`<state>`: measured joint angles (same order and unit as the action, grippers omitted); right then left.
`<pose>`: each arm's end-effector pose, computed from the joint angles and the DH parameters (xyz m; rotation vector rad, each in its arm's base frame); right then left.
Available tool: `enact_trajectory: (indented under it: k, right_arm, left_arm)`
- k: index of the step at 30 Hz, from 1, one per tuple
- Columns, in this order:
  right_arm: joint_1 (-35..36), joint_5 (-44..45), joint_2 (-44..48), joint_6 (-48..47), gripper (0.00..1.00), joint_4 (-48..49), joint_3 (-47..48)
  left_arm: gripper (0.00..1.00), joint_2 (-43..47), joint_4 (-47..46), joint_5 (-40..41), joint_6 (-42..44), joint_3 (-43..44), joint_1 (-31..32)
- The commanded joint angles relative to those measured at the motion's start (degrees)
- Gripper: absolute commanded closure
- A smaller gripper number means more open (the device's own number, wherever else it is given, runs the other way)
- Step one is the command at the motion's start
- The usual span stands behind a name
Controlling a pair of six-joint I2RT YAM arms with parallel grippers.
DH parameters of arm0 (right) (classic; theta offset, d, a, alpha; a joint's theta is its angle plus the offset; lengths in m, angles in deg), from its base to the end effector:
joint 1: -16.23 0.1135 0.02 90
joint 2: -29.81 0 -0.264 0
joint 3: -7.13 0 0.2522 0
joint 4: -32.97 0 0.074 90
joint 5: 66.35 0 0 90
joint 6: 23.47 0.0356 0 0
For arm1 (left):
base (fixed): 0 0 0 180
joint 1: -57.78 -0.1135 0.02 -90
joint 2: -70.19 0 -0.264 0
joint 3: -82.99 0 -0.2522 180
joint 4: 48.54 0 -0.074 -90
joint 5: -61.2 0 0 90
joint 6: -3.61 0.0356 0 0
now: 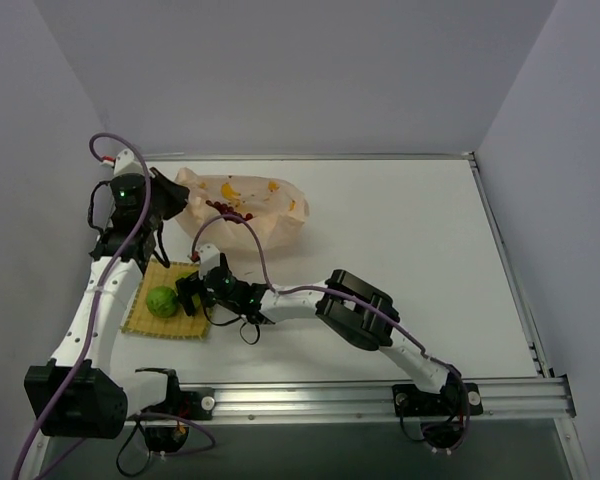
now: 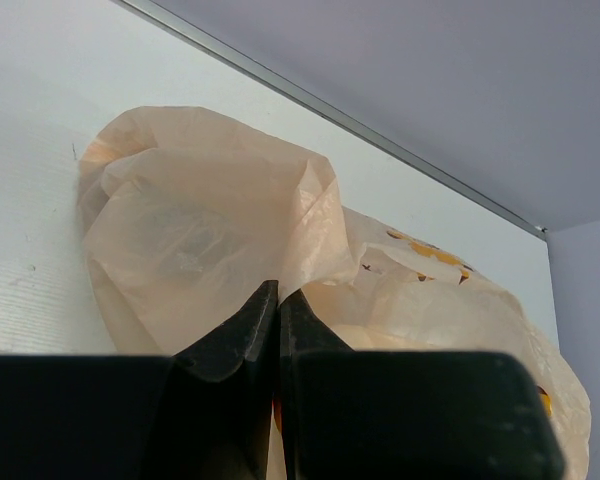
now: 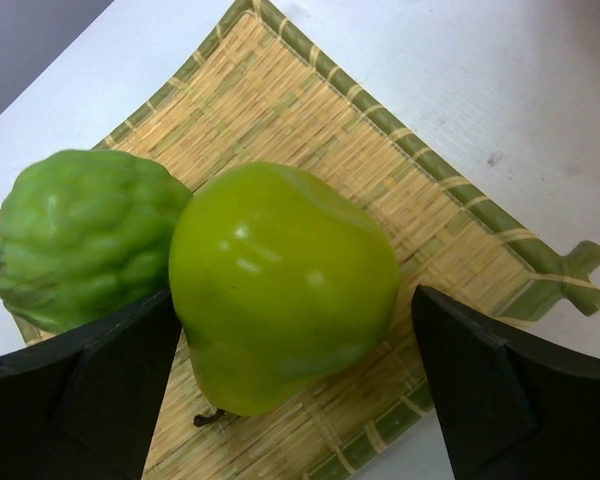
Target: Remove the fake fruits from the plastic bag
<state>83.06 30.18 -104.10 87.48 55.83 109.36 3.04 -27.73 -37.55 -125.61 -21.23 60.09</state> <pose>0.2106 0.4818 0.1545 -0.6326 1.7249 1.0146 0.2731 -0.0164 0.3716 -0.4709 1.7671 -0.6529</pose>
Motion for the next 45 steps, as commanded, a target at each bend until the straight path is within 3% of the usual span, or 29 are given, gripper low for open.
enact_trajectory:
  k: [1,3,10,15,18,19,20,21,24,29,41,45]
  right_arm:
    - [0.1,-0.5,2.2,-2.0,0.06,0.8,-0.1]
    - [0.2,-0.5,4.8,-2.5,0.0,1.6,-1.7]
    - [0.8,-1.7,14.6,-2.9,0.0,5.6,-10.8]
    - [1.2,-1.7,22.7,-2.0,0.11,6.4,-18.3]
    - [1.1,-1.3,27.0,-2.3,0.32,5.4,-20.3]
    - [1.1,-1.1,28.1,-2.7,0.51,3.8,-20.4]
    - [0.9,-1.1,29.0,-3.2,0.6,3.4,-20.4]
    - [0.6,-1.2,30.7,-3.6,0.75,2.7,-20.5]
    - [-1.3,-1.3,33.1,-4.4,0.95,1.4,-20.1]
    - [-6.3,0.2,32.6,-3.8,0.99,0.1,-16.8]
    - [-11.5,-1.6,13.7,-3.8,0.98,-1.9,-2.2]
    - [-12.5,0.3,7.7,-4.2,0.88,2.1,3.1]
  left_arm:
    - [0.98,1.9,-1.2,0.7,0.5,1.6,-0.8]
    - [0.98,2.0,-1.0,1.1,0.6,1.5,-0.7]
    - [0.98,3.9,0.8,2.2,0.6,-0.8,-0.5]
    - [0.98,6.9,2.7,3.3,1.5,-2.4,-0.5]
    - [0.98,8.2,4.0,3.0,1.8,-3.6,-0.5]
    - [0.98,8.6,4.2,3.0,2.0,-4.0,-0.5]
    - [0.98,9.1,4.5,3.2,2.1,-5.1,-0.5]
    - [0.98,10.1,5.3,3.2,2.1,-5.7,-0.5]
    - [0.98,11.8,6.6,3.7,2.4,-7.4,-0.5]
    - [0.98,13.6,8.4,3.3,2.9,-8.9,-0.5]
    - [0.98,15.9,9.2,0.3,2.8,-12.0,-0.5]
    - [0.98,15.7,9.8,0.1,3.1,-12.5,-0.4]
